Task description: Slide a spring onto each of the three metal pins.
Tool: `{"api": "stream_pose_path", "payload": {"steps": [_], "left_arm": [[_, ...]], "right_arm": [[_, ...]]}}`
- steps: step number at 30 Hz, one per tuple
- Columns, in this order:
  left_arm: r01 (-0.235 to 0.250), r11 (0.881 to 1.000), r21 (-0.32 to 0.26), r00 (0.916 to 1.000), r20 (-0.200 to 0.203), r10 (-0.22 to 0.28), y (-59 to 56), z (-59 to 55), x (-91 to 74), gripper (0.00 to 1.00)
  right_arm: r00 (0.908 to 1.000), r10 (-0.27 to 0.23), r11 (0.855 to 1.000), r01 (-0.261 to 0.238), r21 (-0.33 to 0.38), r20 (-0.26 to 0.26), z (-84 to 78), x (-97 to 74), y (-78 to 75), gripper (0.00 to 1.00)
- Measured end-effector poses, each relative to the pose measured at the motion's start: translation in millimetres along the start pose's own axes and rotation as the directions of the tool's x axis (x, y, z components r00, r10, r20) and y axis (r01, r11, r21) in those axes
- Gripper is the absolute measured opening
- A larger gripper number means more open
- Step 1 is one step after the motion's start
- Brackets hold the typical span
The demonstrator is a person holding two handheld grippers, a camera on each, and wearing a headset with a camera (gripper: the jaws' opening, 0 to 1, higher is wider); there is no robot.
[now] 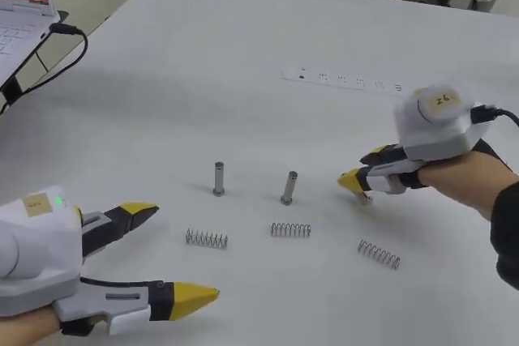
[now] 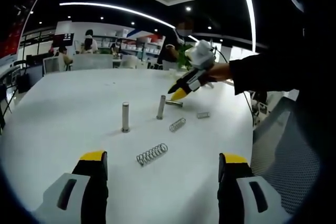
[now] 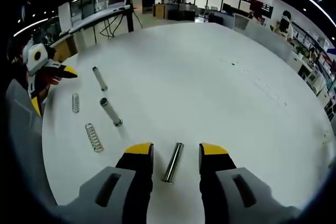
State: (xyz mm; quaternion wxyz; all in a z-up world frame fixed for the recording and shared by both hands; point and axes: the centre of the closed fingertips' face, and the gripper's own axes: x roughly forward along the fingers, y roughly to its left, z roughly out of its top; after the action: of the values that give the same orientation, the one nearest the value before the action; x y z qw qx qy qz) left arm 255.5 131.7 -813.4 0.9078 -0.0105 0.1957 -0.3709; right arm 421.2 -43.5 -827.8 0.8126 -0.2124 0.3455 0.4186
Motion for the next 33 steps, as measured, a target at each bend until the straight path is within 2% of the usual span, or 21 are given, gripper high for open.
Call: {"api": "stream_pose_path", "payload": {"steps": [8, 23, 33], "left_arm": [[-0.002, 1.0, 0.0, 1.0, 0.005, 0.002, 1.4, 1.4, 0.6, 0.84], [-0.001, 1.0, -0.007, 1.0, 0.004, 0.001, 2.9, 0.0, 1.7, 0.83], [0.001, 1.0, -0.01, 1.0, 0.003, -0.001, 1.7, -1.3, 1.9, 0.82]], "right_arm": [[0.9987, -0.001, 1.0, 0.001, 0.014, -0.05, -6.8, 4.9, -1.0, 0.27], [0.9958, 0.011, 0.999, -0.008, 0.037, -0.09, -10.3, 12.2, 0.0, 0.2], [0.9932, -0.003, 0.998, 0.011, 0.065, -0.116, -10.8, 14.6, -3.8, 0.14]]}}
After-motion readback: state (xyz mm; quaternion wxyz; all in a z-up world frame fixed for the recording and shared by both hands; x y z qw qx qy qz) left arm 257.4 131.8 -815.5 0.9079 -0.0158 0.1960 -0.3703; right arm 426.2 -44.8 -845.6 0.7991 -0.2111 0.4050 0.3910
